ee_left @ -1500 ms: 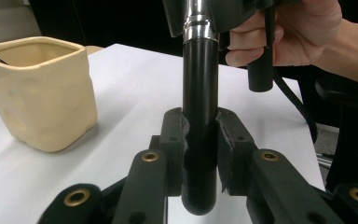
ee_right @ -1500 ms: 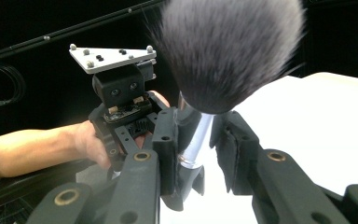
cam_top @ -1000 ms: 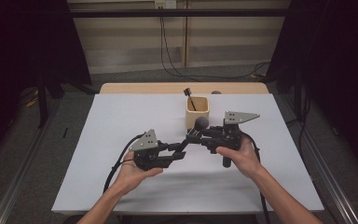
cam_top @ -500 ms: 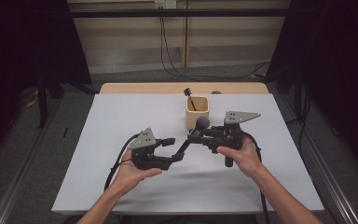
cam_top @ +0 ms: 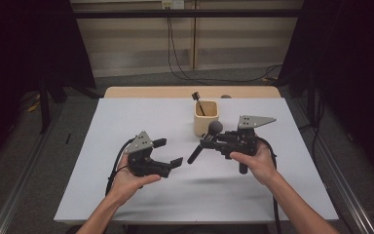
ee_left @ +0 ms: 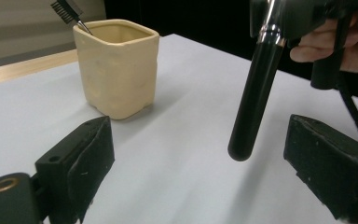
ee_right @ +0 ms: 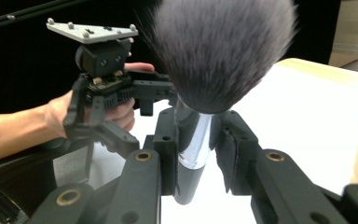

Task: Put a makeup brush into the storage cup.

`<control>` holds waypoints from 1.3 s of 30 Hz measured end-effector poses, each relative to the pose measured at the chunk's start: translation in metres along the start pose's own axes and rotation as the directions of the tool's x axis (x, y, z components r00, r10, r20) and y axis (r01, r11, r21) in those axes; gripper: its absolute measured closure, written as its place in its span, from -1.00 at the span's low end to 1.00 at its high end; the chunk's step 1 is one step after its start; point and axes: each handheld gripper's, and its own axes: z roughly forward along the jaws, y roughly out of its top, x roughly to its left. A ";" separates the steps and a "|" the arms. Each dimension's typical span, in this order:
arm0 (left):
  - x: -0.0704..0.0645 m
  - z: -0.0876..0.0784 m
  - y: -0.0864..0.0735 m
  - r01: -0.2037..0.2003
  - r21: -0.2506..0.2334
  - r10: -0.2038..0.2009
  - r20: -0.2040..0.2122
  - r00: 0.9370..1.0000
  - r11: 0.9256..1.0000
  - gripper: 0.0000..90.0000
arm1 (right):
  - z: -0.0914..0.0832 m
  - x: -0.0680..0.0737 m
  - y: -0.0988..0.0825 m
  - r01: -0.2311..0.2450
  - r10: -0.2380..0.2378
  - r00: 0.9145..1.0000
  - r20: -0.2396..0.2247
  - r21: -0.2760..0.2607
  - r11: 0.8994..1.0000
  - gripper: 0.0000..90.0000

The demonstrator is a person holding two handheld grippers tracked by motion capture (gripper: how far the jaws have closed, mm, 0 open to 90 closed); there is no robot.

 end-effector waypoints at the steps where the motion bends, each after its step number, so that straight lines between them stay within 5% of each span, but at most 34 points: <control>1: 0.000 -0.002 0.000 -0.001 -0.002 0.001 -0.009 1.000 1.000 -0.85 | -0.001 0.000 0.000 0.000 0.000 1.000 0.003 -0.001 1.000 0.57; 15: 0.010 -0.036 -0.012 0.049 -0.037 -0.052 -0.086 0.995 0.998 -0.94 | -0.008 -0.004 0.000 -0.003 0.003 0.999 0.037 0.001 1.000 0.57; 21: 0.015 -0.052 -0.020 0.080 -0.063 -0.089 -0.164 0.982 0.995 -0.97 | -0.010 -0.007 0.000 -0.008 0.008 0.999 0.046 0.005 1.000 0.57; 29: 0.008 -0.075 -0.031 0.069 -0.063 -0.083 -0.245 0.966 0.996 -0.97 | -0.014 -0.008 0.001 -0.005 0.003 0.998 0.070 0.019 1.000 0.57; 35: 0.010 -0.092 -0.041 0.069 -0.063 -0.084 -0.263 0.961 0.996 -0.97 | -0.019 -0.013 0.003 -0.008 0.006 0.995 0.100 0.013 1.000 0.57; 39: 0.017 -0.099 -0.048 0.081 -0.075 -0.100 -0.296 0.950 0.994 -0.97 | -0.023 -0.019 0.006 -0.008 0.008 0.992 0.128 0.005 1.000 0.57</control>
